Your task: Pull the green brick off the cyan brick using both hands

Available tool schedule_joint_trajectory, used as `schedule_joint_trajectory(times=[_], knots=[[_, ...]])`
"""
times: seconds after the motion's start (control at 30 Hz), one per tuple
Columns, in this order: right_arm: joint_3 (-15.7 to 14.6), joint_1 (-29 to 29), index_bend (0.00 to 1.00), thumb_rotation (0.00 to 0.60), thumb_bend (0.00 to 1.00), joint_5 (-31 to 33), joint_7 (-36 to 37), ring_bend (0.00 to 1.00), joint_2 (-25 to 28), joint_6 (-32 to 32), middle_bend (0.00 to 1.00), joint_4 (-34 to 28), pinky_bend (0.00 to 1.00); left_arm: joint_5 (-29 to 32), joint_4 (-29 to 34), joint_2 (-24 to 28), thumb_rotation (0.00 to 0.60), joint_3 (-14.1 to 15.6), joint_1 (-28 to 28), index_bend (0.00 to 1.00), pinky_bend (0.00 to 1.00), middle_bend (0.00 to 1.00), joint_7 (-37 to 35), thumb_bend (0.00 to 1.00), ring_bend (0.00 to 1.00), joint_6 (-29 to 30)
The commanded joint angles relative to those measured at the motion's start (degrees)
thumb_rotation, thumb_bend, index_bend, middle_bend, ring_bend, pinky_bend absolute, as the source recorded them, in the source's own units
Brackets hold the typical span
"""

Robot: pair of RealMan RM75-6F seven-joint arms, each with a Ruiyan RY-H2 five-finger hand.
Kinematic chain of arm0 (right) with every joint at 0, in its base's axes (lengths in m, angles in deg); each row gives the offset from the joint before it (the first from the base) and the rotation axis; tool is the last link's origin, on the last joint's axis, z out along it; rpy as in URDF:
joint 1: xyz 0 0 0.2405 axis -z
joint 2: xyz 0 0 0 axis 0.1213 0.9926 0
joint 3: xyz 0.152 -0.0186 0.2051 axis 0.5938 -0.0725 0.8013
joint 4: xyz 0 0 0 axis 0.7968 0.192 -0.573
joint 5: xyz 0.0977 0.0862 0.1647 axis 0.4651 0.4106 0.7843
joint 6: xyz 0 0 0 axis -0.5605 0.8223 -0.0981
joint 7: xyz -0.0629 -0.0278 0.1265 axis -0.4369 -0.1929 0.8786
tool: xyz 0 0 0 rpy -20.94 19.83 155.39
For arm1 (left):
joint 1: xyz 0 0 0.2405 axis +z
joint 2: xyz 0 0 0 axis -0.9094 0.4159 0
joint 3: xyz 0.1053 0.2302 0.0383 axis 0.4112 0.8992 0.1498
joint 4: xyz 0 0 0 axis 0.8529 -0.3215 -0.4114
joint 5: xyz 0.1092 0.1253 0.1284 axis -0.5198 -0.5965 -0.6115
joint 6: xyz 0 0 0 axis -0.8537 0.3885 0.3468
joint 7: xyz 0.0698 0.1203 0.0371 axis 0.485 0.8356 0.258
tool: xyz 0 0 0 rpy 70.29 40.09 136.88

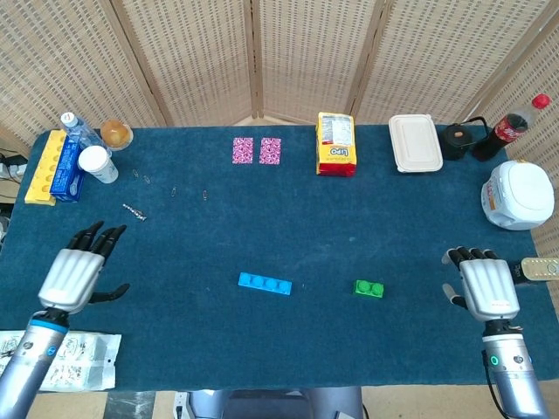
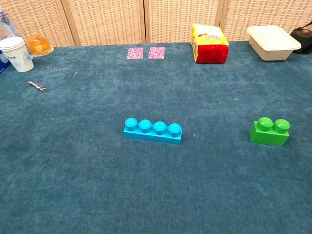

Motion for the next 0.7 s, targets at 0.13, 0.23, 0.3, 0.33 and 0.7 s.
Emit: schedule_joint_trajectory(times=[0.13,0.23,0.3,0.33,0.7], knots=[[-1.64,3.5,0.43,0.6,0.28,-2.57,1.76,0.47,1.46,-3.15,0.46,-0.78,0.43,-6.14,-6.26,1.62,0.434,2.6,10.04,0.1,0.17,0.19,-6.82,0.23,0.07,7.85],[-2.41,5.11,0.44,0.6,0.28,-3.55,1.53,0.47,2.0,-4.46,0.47,-1.27,0.43,-7.0,-7.42,1.71,0.436,2.69,13.34,0.1,0.16,0.19,-8.07,0.23,0.07,9.22],[-2.77,6.13,0.44,0.6,0.28,-4.02,1.39,0.47,2.28,-5.24,0.47,-1.78,0.43,-7.03,-7.66,1.87,0.437,2.42,15.15,0.11,0.16,0.19,-8.42,0.24,0.07,9.62],[-2.94,6.58,0.44,0.6,0.28,-4.15,1.33,0.47,2.43,-5.54,0.47,-2.02,0.43,-6.92,-7.66,2.02,0.437,2.34,15.84,0.11,0.16,0.19,-8.6,0.24,0.07,9.6],[-2.5,9.19,0.45,0.6,0.28,-5.32,2.72,0.48,3.46,-7.11,0.47,-2.67,0.44,-8.7,-7.18,2.7,0.439,-1.0,18.68,0.11,0.16,0.19,-8.18,0.23,0.07,7.38]])
